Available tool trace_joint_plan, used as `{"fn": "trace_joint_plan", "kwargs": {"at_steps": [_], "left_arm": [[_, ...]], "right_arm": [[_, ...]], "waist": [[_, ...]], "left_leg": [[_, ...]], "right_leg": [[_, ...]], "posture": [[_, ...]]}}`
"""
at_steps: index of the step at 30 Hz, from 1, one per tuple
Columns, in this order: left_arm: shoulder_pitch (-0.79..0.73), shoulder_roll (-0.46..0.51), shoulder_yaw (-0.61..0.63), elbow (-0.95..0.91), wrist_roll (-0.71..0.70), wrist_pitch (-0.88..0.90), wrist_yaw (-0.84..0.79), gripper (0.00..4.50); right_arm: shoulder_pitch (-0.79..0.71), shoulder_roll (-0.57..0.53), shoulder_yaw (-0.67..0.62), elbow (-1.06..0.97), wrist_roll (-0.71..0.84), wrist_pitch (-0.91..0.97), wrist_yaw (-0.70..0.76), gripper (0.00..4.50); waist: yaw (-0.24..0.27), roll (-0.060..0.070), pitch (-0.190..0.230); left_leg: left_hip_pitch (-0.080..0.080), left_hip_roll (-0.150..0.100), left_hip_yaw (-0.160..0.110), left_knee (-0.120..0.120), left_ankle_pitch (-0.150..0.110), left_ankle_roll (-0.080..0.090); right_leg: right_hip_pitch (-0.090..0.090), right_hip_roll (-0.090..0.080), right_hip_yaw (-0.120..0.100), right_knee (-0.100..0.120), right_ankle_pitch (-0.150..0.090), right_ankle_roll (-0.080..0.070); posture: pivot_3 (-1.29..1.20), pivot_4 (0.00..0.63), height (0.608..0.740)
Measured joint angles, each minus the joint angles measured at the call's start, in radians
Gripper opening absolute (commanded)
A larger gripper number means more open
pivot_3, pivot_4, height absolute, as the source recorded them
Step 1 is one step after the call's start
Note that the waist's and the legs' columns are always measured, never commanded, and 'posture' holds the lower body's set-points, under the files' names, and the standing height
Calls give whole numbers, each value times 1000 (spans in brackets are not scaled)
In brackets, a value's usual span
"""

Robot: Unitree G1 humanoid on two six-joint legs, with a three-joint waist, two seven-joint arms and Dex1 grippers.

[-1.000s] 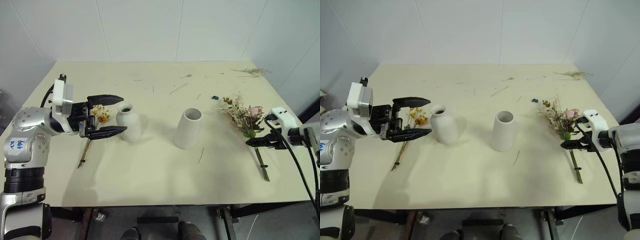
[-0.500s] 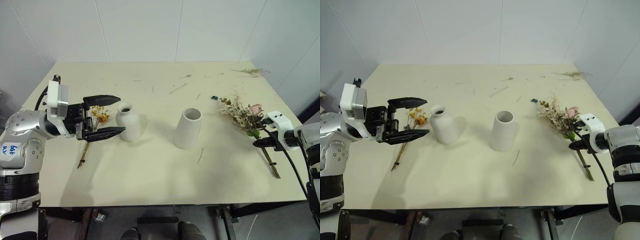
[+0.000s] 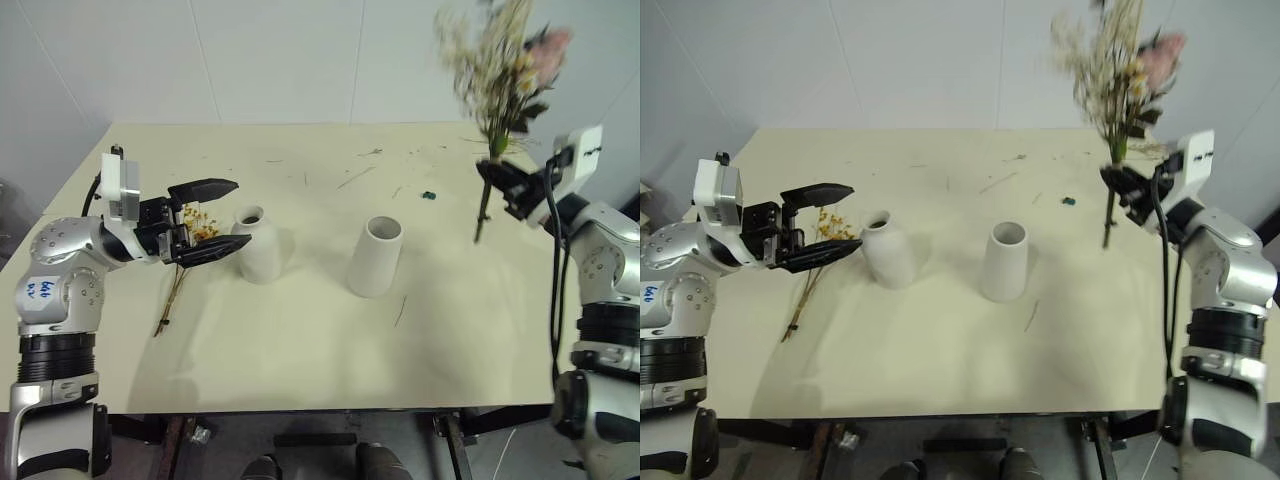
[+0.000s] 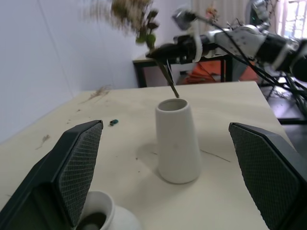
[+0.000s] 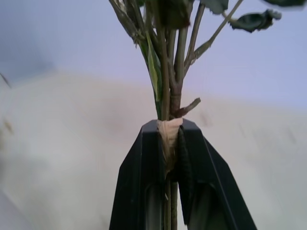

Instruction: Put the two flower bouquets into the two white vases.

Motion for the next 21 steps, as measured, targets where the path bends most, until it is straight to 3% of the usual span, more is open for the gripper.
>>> {"fn": "trace_joint_plan", "kwargs": {"at_steps": [8, 12, 21], "left_arm": [[-10, -43, -24, 36, 12, -23, 8, 4500], [-10, -55, -27, 55, 16, -33, 11, 4500], [1, -58, -27, 49, 16, -40, 38, 4500]], "right_arm": [[5, 143, 72, -254, 180, 66, -76, 51], [10, 154, 99, -287, 244, 114, -92, 51], [88, 158, 154, -279, 225, 82, -92, 51]], "waist": [[2, 0, 0], [0, 0, 0], [-1, 0, 0]], "left_leg": [[0, 0, -1, 0, 0, 0], [0, 0, -1, 0, 0, 0], [0, 0, -1, 0, 0, 1]], "right_leg": [[0, 0, 0, 2, 0, 0], [0, 0, 0, 2, 0, 0], [0, 0, 0, 1, 0, 0]], "posture": [[0, 150, 740], [0, 150, 740], [0, 150, 740]]}}
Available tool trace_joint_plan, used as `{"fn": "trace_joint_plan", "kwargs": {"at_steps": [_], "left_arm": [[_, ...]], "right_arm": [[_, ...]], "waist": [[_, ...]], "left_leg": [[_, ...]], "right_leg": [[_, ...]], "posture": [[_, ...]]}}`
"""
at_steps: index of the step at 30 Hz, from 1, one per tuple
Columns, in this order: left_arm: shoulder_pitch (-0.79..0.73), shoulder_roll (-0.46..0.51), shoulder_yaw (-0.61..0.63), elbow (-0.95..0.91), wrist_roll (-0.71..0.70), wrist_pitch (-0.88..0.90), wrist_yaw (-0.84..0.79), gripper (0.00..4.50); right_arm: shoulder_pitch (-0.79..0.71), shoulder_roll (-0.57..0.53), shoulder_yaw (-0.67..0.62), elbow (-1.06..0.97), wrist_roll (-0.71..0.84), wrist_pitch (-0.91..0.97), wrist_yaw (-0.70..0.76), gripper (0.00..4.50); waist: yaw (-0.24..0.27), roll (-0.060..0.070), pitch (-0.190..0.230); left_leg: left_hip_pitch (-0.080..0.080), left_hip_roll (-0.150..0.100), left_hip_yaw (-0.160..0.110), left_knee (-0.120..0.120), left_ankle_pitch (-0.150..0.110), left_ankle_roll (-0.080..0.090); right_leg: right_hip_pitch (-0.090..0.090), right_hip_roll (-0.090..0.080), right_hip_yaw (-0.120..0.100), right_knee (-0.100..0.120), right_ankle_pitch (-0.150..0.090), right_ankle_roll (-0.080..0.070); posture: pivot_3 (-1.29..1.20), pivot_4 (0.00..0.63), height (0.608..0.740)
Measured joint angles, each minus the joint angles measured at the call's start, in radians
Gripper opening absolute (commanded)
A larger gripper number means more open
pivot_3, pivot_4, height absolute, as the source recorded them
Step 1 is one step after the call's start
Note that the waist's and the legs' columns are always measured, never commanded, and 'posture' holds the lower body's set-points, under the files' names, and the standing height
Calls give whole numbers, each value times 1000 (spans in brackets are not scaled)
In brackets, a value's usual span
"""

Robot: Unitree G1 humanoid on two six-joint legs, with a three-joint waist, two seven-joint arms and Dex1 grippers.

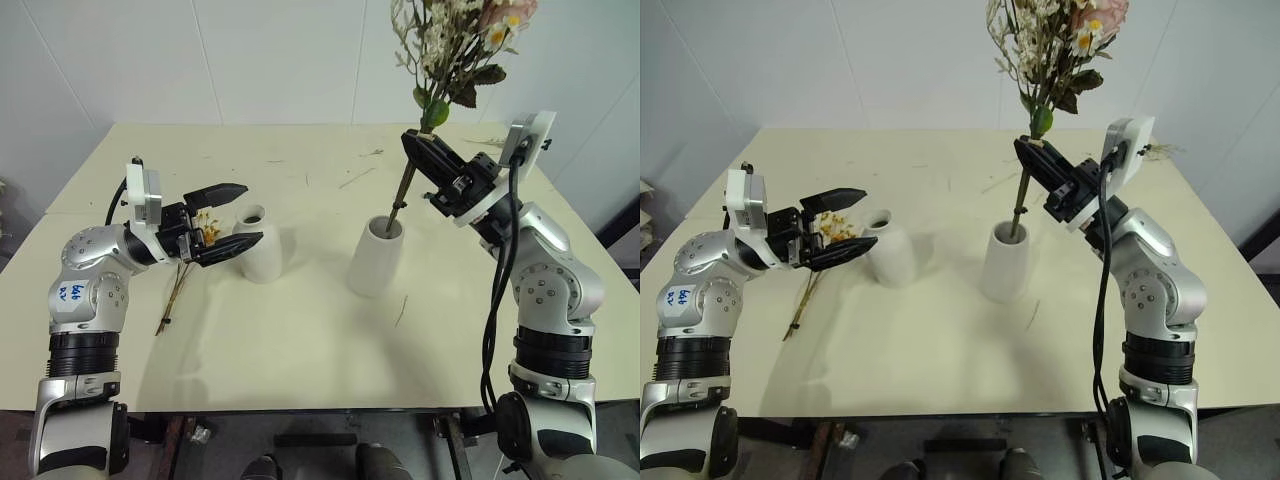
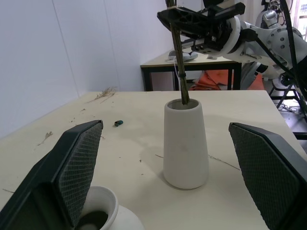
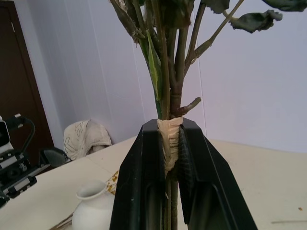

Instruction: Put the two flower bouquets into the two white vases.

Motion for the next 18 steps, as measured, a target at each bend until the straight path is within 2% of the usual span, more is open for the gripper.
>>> {"fn": "trace_joint_plan", "kwargs": {"at_steps": [7, 14, 18], "left_arm": [[14, -2, 17, -34, -3, -1, 36, 4500], [25, -1, 25, -34, -3, -2, 50, 4500], [28, 25, 44, -28, 0, -7, 59, 4500]], "right_arm": [[79, 9, 63, 49, -82, -111, 54, 51], [151, 15, 79, 16, -79, -141, 87, 2338], [162, -21, 84, -13, -106, -173, 93, 3662]], "waist": [[1, 0, 0], [2, 0, 0], [0, 0, 0]], "left_leg": [[0, 0, 0, 0, 0, 0], [0, 0, 0, 0, 0, 0], [0, 0, 0, 0, 0, 0]], "right_leg": [[0, 0, 0, -1, 0, 0], [0, 0, 0, -2, 0, 0], [0, 0, 0, -2, 0, 0]], "posture": [[0, 150, 740], [0, 150, 740], [0, 150, 740]]}}
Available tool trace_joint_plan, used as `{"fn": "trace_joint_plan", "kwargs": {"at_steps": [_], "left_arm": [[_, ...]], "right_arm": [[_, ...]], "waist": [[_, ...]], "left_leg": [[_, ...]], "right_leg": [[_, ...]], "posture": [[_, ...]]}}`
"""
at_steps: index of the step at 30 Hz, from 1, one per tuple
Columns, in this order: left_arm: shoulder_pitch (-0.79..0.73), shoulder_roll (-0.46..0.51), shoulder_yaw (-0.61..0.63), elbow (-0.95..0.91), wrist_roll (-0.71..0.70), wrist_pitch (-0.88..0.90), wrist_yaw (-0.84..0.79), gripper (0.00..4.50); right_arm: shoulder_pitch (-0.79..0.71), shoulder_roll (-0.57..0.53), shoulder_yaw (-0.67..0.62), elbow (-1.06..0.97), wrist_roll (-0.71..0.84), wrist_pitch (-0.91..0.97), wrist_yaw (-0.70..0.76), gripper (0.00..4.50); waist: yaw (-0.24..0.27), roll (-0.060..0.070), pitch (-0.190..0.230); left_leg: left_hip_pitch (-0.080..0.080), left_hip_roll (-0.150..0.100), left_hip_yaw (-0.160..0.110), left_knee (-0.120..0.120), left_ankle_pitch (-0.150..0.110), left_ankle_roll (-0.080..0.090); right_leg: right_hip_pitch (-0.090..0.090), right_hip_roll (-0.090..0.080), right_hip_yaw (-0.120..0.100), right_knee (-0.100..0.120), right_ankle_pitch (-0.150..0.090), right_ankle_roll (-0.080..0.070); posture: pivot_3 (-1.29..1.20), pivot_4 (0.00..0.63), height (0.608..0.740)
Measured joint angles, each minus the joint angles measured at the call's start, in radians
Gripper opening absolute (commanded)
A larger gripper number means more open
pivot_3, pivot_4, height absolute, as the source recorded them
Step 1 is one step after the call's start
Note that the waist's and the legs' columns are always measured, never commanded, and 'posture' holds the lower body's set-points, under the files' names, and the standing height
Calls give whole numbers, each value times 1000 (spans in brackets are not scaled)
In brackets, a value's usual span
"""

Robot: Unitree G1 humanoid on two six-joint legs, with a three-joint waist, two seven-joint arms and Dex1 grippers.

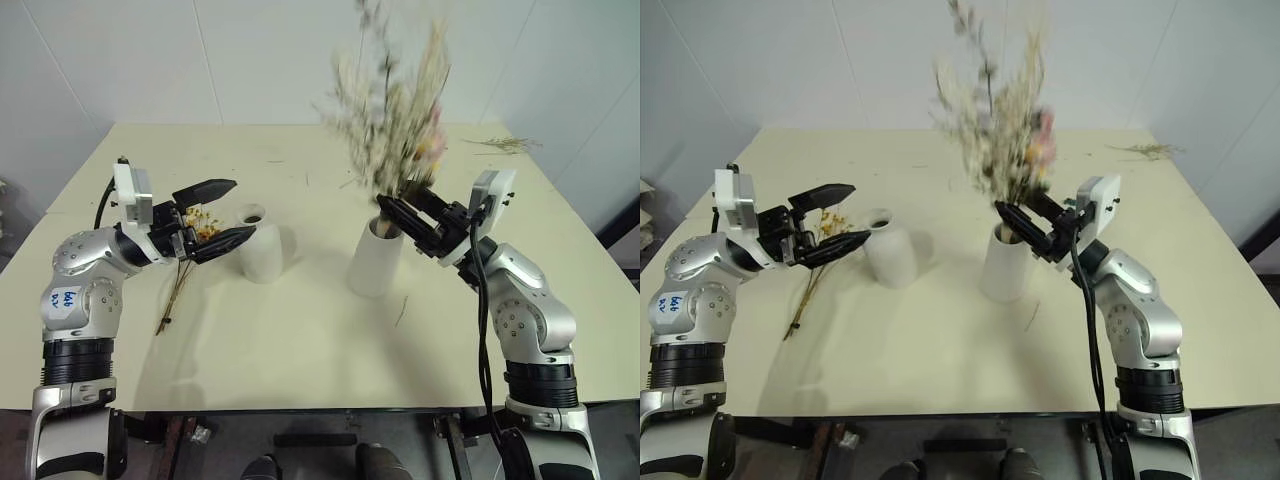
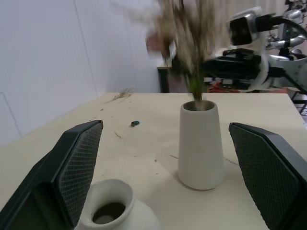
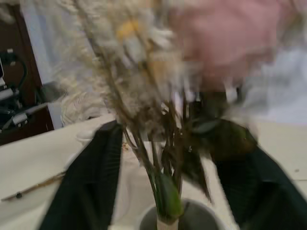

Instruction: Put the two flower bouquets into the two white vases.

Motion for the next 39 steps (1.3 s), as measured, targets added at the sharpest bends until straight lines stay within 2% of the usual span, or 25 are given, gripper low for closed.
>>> {"fn": "trace_joint_plan", "kwargs": {"at_steps": [2, 3, 8, 10, 15, 19, 21, 26, 31, 33, 35, 37, 39], "left_arm": [[0, 16, 7, 6, 9, -6, 6, 4500], [0, 35, 6, 11, 28, -6, 17, 4500], [-9, 137, 2, 105, 141, 1, 97, 4500], [-42, 176, -28, 156, 196, 52, 150, 4500], [-146, 290, -116, 215, 294, 409, 262, 4500], [-224, 310, -243, 257, 390, 563, 291, 4500], [-252, 312, -301, 264, 434, 622, 292, 4500], [-279, 328, -441, 238, 508, 776, 257, 4500], [-278, 328, -460, 226, 522, 901, 269, 4500], [-245, 327, -448, 168, 520, 971, 288, 4500], [-210, 298, -443, 123, 512, 1031, 306, 4500], [-189, 225, -446, 101, 502, 1083, 332, 4500], [-191, 208, -442, 78, 500, 1106, 355, 4500]], "right_arm": [[0, -16, -2, -5, -2, -10, 10, 4365], [3, -41, -3, -5, -1, -15, 27, 4463], [61, -164, -51, -4, -1, -22, 96, 4463], [101, -245, -75, -4, 3, -11, 141, 4463], [152, -412, -162, -1, 42, 32, 257, 4463], [216, -570, -174, -16, 91, 98, 419, 4463], [213, -611, -180, -44, 125, 134, 462, 4463], [124, -606, -142, -124, 184, 184, 469, 4463], [98, -574, -109, -160, 211, 205, 453, 4463], [79, -549, -105, -178, 225, 209, 437, 4463], [64, -530, -102, -219, 254, 219, 421, 4463], [59, -522, -98, -262, 281, 226, 413, 4463], [60, -521, -97, -274, 287, 227, 412, 4463]], "waist": [[0, 0, 0], [1, 0, 0], [2, 0, 0], [8, 0, 0], [7, -1, 0], [6, -1, 0], [-1, -1, 0], [-5, -1, 0], [2, -2, 1], [3, -2, 1], [4, -2, 1], [14, -3, 1], [22, -4, 1]], "left_leg": [[0, 0, 0, 0, 0, 0], [0, 0, 0, 0, 0, 0], [0, 0, 0, 0, 0, 0], [-1, 0, 0, 0, 0, 0], [0, -1, 0, 0, -1, 1], [0, -1, 0, 0, -1, 1], [0, -1, 0, 0, -1, 1], [0, 0, 0, 0, 0, 1], [-2, -1, 0, 0, -1, 1], [-2, -1, 0, 0, -1, 2], [-2, -1, 0, -1, -1, 2], [-2, -1, -1, 0, -1, 2], [-1, -1, -1, 1, -1, 1]], "right_leg": [[0, 0, 0, 0, 0, 0], [0, 0, 0, 0, 0, 0], [0, 0, 0, -1, 0, 0], [0, 0, 0, -2, 0, 0], [1, 0, 0, -3, -1, 1], [1, 0, 0, -2, -1, 1], [1, 0, 0, -2, -1, 1], [0, 0, 0, 0, -1, 0], [0, 0, 0, -2, -1, 1], [0, -1, 0, -3, -2, 1], [0, 0, 0, -2, -2, 1], [0, 0, 0, -2, -2, 1], [1, 0, 0, -1, -2, 1]], "posture": [[0, 150, 740], [0, 150, 740], [0, 150, 740], [0, 150, 740], [0, 150, 740], [0, 150, 740], [0, 150, 740], [0, 150, 740], [0, 150, 740], [0, 150, 740], [0, 150, 740], [0, 150, 740], [0, 150, 740]]}}
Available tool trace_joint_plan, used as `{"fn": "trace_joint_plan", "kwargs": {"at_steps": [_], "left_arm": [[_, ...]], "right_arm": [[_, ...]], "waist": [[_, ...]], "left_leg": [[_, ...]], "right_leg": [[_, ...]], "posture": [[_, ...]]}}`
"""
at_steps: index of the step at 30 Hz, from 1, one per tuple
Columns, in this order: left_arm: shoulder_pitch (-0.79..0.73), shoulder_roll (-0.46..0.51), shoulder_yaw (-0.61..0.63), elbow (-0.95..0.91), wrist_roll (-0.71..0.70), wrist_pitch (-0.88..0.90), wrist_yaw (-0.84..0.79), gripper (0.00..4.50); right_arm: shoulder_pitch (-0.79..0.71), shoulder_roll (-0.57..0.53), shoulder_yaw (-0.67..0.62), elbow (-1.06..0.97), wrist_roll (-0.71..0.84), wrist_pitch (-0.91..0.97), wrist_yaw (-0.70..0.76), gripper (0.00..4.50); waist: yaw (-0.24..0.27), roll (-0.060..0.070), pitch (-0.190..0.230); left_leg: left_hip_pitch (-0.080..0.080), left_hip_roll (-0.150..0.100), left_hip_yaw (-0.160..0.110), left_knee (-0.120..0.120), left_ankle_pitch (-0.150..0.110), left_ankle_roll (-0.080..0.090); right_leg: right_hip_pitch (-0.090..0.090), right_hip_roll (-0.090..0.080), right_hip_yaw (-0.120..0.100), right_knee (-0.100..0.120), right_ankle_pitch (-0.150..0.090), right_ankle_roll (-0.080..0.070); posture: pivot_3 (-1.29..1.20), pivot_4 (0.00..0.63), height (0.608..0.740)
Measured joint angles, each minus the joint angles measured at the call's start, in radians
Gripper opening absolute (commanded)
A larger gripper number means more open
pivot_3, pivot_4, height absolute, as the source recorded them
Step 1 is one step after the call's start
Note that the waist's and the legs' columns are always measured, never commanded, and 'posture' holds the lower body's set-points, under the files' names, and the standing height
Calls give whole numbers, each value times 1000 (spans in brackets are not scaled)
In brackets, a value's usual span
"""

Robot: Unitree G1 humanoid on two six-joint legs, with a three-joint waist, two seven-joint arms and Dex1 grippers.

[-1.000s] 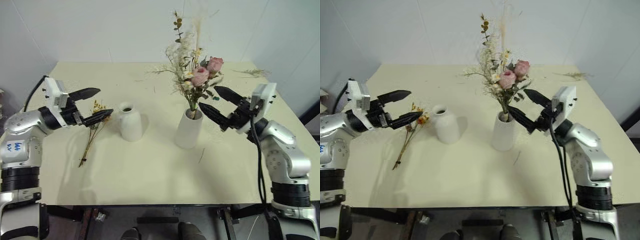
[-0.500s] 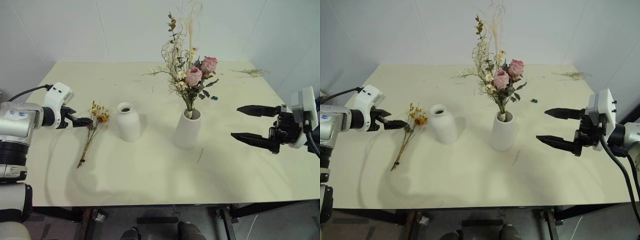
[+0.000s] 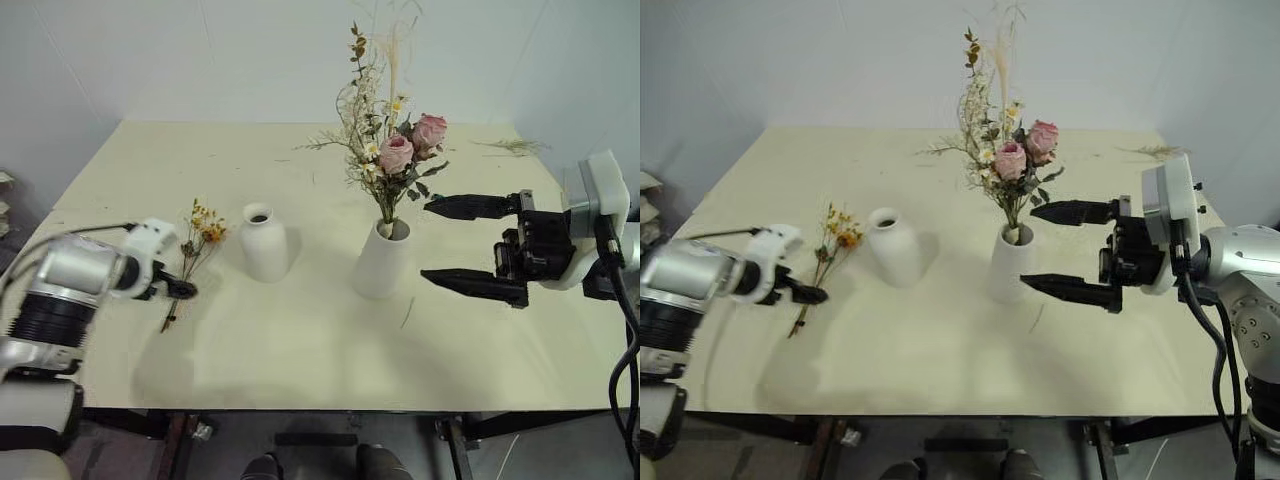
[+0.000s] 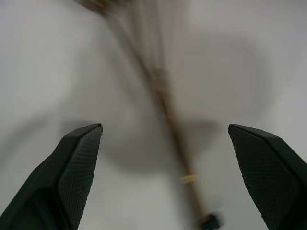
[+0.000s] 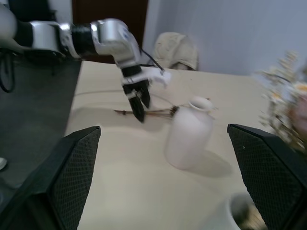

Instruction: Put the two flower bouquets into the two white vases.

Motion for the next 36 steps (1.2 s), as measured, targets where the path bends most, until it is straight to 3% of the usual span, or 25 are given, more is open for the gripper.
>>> {"fn": "trace_joint_plan", "kwargs": {"at_steps": [6, 9, 22, 29, 36], "left_arm": [[4, -7, 15, -4, -11, 34, 35, 4500], [19, -7, 25, -15, -14, 34, 47, 3913], [30, -33, 101, 31, -23, -13, 100, 27], [26, -41, 142, 94, -32, -101, 109, 27], [-33, -214, 460, 177, -175, -501, 173, 27]], "right_arm": [[32, 0, -1, -2, -1, -5, 3, 4463], [49, 0, -1, -6, -1, -5, 1, 4500], [72, 0, -1, -16, -44, -49, 19, 4500], [73, 0, -1, 16, -76, -69, 18, 4500], [91, 0, -4, 52, -111, -77, 5, 4500]], "waist": [[3, 0, 0], [2, 0, 0], [7, 0, 0], [6, 0, 0], [8, -1, 0]], "left_leg": [[1, 0, 0, 0, 0, 0], [2, 0, 0, 0, 0, 0], [1, 0, 0, 0, 0, -1], [1, 0, 0, 0, 1, -1], [0, 0, 0, 1, 1, -2]], "right_leg": [[0, 0, 0, 2, 0, -1], [0, 0, 0, 3, -1, -1], [0, 0, 0, 3, -1, -1], [0, 0, 0, 3, -1, -1], [0, -1, -1, 2, 0, -1]], "posture": [[0, 150, 740], [0, 150, 740], [0, 150, 740], [0, 150, 740], [0, 150, 740]]}}
